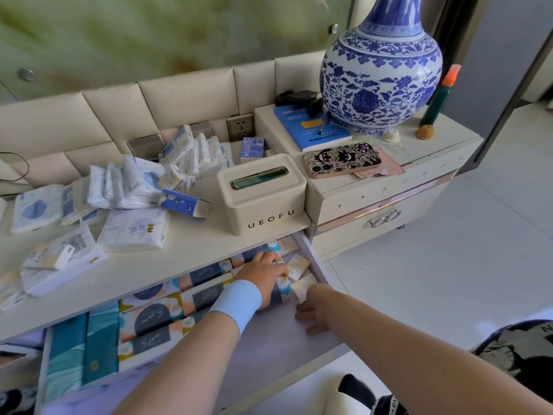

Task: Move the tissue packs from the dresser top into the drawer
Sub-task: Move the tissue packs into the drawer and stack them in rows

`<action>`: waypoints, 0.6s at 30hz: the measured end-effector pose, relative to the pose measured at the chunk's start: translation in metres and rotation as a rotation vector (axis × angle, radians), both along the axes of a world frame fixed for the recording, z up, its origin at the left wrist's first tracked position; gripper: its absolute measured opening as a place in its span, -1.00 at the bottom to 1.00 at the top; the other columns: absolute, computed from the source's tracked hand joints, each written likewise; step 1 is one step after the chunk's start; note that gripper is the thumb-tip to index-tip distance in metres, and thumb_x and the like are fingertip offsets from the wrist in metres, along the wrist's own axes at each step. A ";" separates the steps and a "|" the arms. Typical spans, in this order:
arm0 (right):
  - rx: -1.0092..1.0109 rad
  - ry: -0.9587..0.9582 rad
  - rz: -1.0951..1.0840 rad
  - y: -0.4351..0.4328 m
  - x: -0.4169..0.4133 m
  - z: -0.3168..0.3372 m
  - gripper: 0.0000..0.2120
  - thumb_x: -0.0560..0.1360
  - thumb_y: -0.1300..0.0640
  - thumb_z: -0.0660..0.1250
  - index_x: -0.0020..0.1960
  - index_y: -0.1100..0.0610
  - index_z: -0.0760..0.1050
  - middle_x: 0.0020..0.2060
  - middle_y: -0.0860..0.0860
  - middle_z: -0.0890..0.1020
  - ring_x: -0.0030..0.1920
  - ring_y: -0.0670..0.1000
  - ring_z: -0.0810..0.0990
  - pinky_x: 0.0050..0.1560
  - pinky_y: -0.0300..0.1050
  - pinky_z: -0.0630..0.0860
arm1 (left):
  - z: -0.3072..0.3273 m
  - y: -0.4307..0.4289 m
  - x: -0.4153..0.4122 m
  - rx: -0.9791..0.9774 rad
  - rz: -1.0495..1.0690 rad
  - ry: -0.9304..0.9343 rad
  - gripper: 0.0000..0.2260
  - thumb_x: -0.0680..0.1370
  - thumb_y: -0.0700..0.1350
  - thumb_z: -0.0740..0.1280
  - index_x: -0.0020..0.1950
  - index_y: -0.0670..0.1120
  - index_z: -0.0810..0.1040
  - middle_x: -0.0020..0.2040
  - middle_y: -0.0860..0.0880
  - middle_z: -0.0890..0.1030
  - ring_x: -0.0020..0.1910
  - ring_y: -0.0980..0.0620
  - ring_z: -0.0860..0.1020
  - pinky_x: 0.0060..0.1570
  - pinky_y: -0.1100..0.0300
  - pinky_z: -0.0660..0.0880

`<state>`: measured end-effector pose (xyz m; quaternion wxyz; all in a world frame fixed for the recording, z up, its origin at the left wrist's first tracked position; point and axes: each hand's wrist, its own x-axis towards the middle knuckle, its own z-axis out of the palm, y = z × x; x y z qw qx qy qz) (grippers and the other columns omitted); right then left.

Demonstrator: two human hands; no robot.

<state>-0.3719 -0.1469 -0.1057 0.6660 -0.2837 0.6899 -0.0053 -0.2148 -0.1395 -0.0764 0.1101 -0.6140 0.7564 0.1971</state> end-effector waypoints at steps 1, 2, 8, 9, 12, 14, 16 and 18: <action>-0.018 -0.003 0.002 -0.003 0.003 0.006 -0.84 0.61 0.16 0.13 0.16 0.11 0.40 0.11 0.10 0.55 -0.07 0.10 0.57 -0.08 0.03 0.52 | 0.001 -0.001 0.000 -0.004 -0.005 -0.001 -0.41 0.42 -0.33 0.39 0.36 0.12 0.40 0.42 0.02 0.21 0.38 -0.07 0.22 0.16 0.07 0.46; -0.048 -0.013 -0.002 -0.009 0.007 0.009 -0.89 0.60 0.18 0.16 0.10 0.10 0.41 0.09 0.10 0.54 -0.08 0.10 0.56 -0.06 0.02 0.52 | 0.000 -0.001 0.000 -0.008 -0.008 0.001 -0.41 0.42 -0.34 0.38 0.35 0.12 0.40 0.41 0.02 0.22 0.37 -0.07 0.22 0.12 0.09 0.46; -0.046 0.086 -0.136 -0.026 0.014 0.008 -0.73 0.63 0.13 0.09 -0.06 0.27 0.48 -0.26 0.14 0.55 -0.39 0.08 0.48 -0.22 -0.12 0.56 | -0.005 0.002 0.003 -0.038 0.002 0.048 -0.41 0.45 -0.28 0.35 0.42 0.13 0.37 0.41 0.03 0.24 0.36 -0.06 0.23 0.07 0.15 0.39; -0.024 0.073 -0.185 -0.025 0.015 0.010 -0.75 0.62 0.14 0.08 -0.06 0.25 0.46 -0.28 0.13 0.51 -0.41 0.07 0.43 -0.23 -0.17 0.54 | -0.006 0.002 0.004 -0.042 0.016 0.072 -0.39 0.45 -0.25 0.34 0.45 0.13 0.33 0.40 0.03 0.25 0.36 -0.05 0.24 0.10 0.14 0.39; -0.043 0.010 -0.248 -0.023 0.018 0.014 -0.77 0.59 0.20 0.08 -0.10 0.27 0.45 -0.26 0.14 0.52 -0.36 0.09 0.47 -0.22 -0.08 0.54 | -0.010 0.004 0.010 -0.075 0.099 0.141 -0.35 0.46 -0.12 0.36 0.52 0.12 0.22 0.39 0.03 0.28 0.35 -0.05 0.26 0.20 0.08 0.40; -0.087 0.005 -0.216 -0.022 0.018 0.015 -0.78 0.59 0.22 0.08 -0.10 0.26 0.46 -0.19 0.17 0.57 -0.26 0.11 0.55 -0.05 0.01 0.58 | -0.012 0.007 0.014 -0.101 0.144 0.160 -0.36 0.47 -0.05 0.38 0.52 0.11 0.25 0.39 0.04 0.29 0.34 -0.03 0.26 0.26 0.11 0.36; -0.095 0.057 -0.170 -0.025 0.014 0.013 -0.76 0.59 0.19 0.07 -0.08 0.27 0.47 -0.18 0.15 0.58 -0.23 0.10 0.55 -0.03 -0.01 0.58 | -0.013 0.011 0.016 -0.101 0.152 0.162 -0.37 0.47 -0.04 0.38 0.52 0.09 0.27 0.38 0.06 0.30 0.34 -0.02 0.27 0.28 0.14 0.33; -0.064 0.148 -0.030 -0.025 0.008 0.017 -0.77 0.62 0.14 0.11 0.01 0.26 0.47 -0.13 0.15 0.59 -0.23 0.09 0.56 -0.03 -0.05 0.61 | -0.014 0.012 0.016 -0.087 0.133 0.131 -0.36 0.47 -0.03 0.39 0.52 0.09 0.25 0.40 0.05 0.29 0.35 -0.03 0.27 0.29 0.09 0.36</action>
